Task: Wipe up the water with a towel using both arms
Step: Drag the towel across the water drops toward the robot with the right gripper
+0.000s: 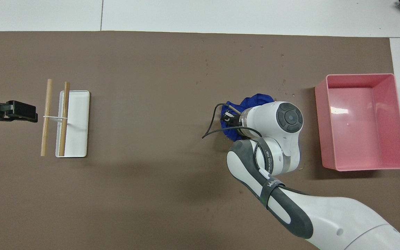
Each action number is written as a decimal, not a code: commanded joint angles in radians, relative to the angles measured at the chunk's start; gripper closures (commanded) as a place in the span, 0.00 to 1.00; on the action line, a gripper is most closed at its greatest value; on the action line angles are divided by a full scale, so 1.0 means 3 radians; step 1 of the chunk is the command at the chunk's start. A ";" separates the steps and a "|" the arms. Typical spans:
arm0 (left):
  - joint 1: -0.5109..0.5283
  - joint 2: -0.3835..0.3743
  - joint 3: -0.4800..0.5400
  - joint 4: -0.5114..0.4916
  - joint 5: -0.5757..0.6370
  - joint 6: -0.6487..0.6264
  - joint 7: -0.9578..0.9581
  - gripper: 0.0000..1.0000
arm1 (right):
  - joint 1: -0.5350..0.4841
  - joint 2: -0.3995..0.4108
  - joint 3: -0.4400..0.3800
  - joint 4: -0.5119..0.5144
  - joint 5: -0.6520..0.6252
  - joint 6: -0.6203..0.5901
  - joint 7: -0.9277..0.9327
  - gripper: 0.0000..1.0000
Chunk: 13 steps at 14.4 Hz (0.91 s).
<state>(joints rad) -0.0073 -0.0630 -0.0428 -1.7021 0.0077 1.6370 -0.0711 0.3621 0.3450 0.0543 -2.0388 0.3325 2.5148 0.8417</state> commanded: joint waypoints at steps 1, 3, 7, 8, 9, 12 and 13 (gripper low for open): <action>0.0116 0.0001 -0.0057 -0.0007 0.0051 -0.0057 0.0063 0.00 | 0.0051 -0.0229 0.0003 -0.0209 0.0017 -0.0415 0.0180 1.00; 0.0116 -0.0005 -0.0113 -0.0012 0.0051 -0.0082 0.0058 0.00 | 0.0153 -0.0321 0.0003 -0.0412 0.0017 -0.0472 0.0186 1.00; 0.0116 -0.0015 -0.0154 -0.0059 0.0051 -0.0052 0.0063 0.00 | 0.0276 -0.0561 0.0008 -0.0796 0.0017 -0.0569 0.0201 1.00; 0.0121 -0.0015 -0.0159 -0.0048 0.0051 -0.0077 0.0063 0.00 | 0.0342 -0.0602 0.0008 -0.0822 0.0017 -0.0706 0.0201 1.00; 0.0122 -0.0020 -0.0174 -0.0058 0.0051 -0.0083 0.0058 0.00 | 0.0418 -0.0638 0.0003 -0.0848 0.0017 -0.0829 0.0201 1.00; 0.0121 -0.0025 -0.0174 -0.0048 0.0046 -0.0088 0.0022 0.00 | 0.0689 -0.0786 0.0003 -0.0955 0.0017 -0.1014 0.0445 1.00; 0.0127 -0.0030 -0.0174 -0.0058 0.0046 -0.0088 0.0022 0.00 | 0.0786 -0.0848 0.0008 -0.0951 0.0017 -0.1050 0.0614 1.00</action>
<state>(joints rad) 0.0101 -0.0557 -0.0798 -1.7080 0.0077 1.6236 -0.0643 0.5466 0.1490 0.0550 -2.2813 0.3324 2.2204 0.9498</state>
